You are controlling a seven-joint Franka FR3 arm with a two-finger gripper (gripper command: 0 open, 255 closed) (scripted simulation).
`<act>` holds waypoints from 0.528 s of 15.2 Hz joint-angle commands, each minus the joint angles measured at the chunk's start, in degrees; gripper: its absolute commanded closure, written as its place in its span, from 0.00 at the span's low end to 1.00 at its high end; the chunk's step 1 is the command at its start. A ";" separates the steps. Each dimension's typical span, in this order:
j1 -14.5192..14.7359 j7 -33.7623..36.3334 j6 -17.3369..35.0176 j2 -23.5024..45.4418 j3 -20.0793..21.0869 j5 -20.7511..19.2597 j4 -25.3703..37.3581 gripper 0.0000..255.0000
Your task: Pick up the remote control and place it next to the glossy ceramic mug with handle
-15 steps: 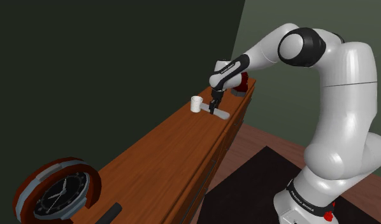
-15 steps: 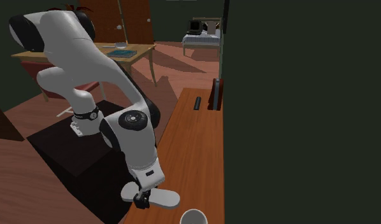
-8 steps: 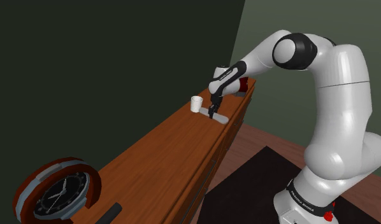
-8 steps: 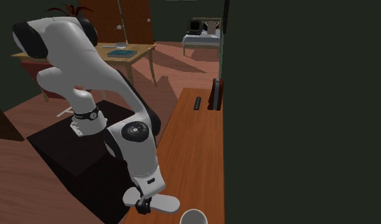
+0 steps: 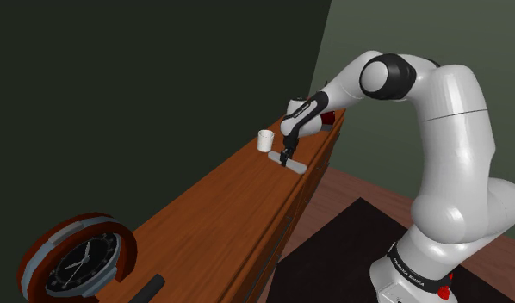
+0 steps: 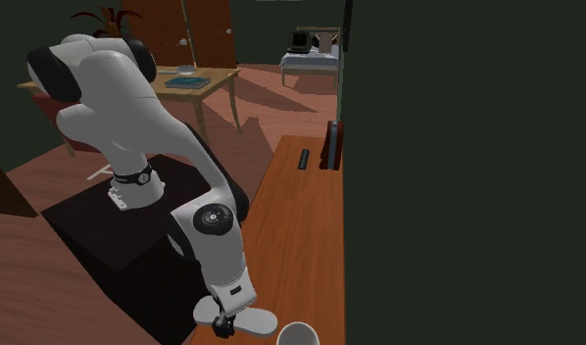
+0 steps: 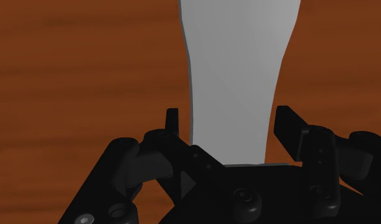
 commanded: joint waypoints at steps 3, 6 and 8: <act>-0.01 -0.01 0.20 0.22 -0.03 -0.02 0.08 1.00; -0.01 -0.01 0.20 0.22 -0.03 -0.02 0.08 1.00; -0.01 -0.02 0.20 0.22 -0.03 -0.02 0.08 0.00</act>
